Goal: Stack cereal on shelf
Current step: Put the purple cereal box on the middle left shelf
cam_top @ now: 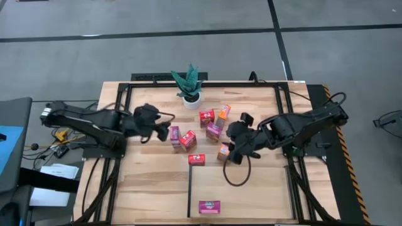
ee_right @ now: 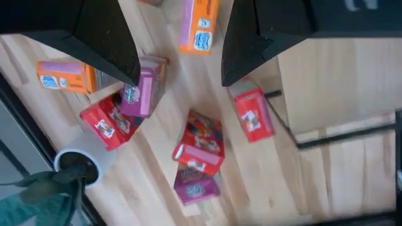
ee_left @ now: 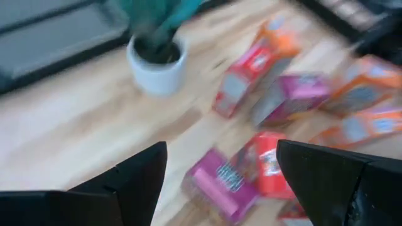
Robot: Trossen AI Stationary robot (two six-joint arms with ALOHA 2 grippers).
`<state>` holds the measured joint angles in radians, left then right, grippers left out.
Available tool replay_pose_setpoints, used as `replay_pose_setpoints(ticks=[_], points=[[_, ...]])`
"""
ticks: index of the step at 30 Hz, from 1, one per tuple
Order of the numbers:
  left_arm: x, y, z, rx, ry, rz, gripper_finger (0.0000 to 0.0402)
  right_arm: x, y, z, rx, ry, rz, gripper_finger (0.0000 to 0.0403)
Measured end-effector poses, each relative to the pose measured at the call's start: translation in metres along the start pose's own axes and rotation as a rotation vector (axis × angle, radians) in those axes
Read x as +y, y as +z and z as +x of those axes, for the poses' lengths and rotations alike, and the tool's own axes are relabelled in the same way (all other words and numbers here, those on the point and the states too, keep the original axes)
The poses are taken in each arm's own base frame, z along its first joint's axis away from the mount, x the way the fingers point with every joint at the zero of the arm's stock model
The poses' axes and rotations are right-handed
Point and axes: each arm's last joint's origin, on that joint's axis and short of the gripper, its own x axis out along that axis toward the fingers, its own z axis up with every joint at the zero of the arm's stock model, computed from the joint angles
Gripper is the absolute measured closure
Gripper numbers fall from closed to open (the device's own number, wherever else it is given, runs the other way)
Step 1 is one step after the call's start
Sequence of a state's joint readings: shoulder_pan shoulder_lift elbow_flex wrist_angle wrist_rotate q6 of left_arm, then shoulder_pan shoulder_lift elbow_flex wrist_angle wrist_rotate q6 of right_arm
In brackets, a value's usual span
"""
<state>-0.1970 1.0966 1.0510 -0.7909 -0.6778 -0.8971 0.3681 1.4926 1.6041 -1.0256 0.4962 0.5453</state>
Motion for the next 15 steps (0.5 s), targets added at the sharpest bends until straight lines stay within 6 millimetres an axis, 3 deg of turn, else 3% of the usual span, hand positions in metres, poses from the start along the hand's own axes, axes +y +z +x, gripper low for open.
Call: replay_pose_setpoints(ticks=[15], points=[[-0.032,-0.052,0.074,0.16,0.121,-0.051,0.0111,-0.002,-0.007,0.005,0.046,-0.032,0.012,0.0155]])
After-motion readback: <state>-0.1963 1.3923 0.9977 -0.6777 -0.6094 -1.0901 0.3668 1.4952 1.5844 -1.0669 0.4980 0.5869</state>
